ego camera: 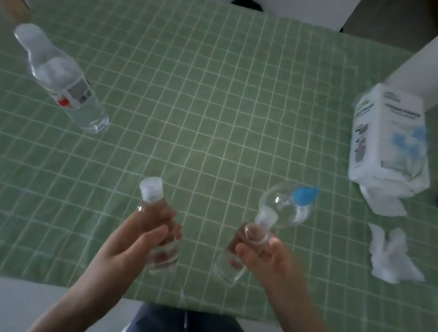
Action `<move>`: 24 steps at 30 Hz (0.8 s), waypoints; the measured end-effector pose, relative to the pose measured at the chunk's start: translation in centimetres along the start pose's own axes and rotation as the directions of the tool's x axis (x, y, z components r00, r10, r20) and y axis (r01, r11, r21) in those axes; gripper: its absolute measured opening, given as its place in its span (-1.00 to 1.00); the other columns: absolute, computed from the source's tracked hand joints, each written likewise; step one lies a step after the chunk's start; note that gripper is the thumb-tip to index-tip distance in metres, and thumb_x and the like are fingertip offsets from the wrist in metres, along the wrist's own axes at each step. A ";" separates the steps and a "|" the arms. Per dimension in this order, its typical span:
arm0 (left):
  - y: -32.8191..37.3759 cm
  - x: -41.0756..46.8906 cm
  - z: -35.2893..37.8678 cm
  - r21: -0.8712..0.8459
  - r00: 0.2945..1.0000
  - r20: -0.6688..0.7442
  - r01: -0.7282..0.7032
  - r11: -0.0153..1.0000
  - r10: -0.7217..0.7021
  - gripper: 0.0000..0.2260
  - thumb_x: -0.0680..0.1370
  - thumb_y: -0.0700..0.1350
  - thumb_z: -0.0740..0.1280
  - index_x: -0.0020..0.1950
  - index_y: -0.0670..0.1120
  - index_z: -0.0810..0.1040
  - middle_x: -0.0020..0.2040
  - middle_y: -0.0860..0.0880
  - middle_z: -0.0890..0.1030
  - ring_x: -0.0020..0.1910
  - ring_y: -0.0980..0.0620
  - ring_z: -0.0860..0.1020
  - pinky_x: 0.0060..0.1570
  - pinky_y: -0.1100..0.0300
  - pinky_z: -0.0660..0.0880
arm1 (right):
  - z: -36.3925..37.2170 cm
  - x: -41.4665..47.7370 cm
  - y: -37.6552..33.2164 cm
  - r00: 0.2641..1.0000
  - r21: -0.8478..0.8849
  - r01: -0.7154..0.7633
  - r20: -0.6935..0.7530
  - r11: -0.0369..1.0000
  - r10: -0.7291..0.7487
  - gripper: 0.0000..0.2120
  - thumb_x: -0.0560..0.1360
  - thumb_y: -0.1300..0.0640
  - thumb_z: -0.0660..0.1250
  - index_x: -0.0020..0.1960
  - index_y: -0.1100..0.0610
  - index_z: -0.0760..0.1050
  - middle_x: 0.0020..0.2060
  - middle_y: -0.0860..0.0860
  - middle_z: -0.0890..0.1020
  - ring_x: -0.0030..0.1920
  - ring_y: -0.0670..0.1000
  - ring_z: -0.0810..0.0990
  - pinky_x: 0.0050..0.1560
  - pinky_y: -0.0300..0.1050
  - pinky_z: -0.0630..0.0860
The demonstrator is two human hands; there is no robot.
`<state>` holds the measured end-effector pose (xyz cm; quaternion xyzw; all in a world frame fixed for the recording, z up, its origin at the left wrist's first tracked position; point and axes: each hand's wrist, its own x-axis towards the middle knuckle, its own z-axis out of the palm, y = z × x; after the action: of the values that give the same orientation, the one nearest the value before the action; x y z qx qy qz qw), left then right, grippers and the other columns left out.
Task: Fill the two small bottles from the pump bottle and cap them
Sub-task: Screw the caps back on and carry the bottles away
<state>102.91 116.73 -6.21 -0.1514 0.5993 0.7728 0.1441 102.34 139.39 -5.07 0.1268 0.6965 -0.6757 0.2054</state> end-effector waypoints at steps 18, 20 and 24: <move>-5.5 -8.2 2.7 -0.138 0.896 -0.401 0.143 0.980 -0.188 -0.72 0.31 0.16 0.36 -0.08 0.05 0.66 -0.24 0.00 0.66 -0.12 -0.02 0.61 0.14 -0.19 0.44 | -0.4 -3.2 5.0 0.984 0.026 -0.153 0.091 0.988 0.150 -0.79 0.43 0.16 0.45 0.05 0.06 0.56 -0.12 -0.12 0.72 -0.09 -0.19 0.68 -0.16 -0.39 0.52; -5.7 -9.0 2.4 -0.147 0.879 -0.442 0.124 0.981 -0.177 -0.71 0.30 0.19 0.38 -0.11 0.05 0.65 -0.24 0.00 0.64 -0.12 -0.04 0.59 0.11 -0.16 0.45 | 0.3 -2.8 4.8 0.979 0.004 -0.136 0.156 0.991 0.133 -0.81 0.44 0.18 0.44 0.04 0.04 0.56 -0.13 -0.16 0.71 -0.10 -0.22 0.67 -0.16 -0.42 0.51; -6.2 -10.4 1.6 -0.188 0.839 -0.510 0.104 0.977 -0.187 -0.69 0.28 0.20 0.38 -0.11 0.06 0.66 -0.25 0.01 0.67 -0.21 0.07 0.63 -0.02 -0.02 0.49 | 1.7 -2.0 4.3 0.961 -0.054 -0.106 0.250 0.993 0.117 -0.84 0.45 0.17 0.43 0.01 0.02 0.56 -0.17 -0.20 0.71 -0.12 -0.25 0.66 -0.16 -0.43 0.50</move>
<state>114.80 119.33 -7.06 -0.4124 0.5414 0.7324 0.0213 106.28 138.13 -8.02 0.0744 0.6697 -0.6597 0.3328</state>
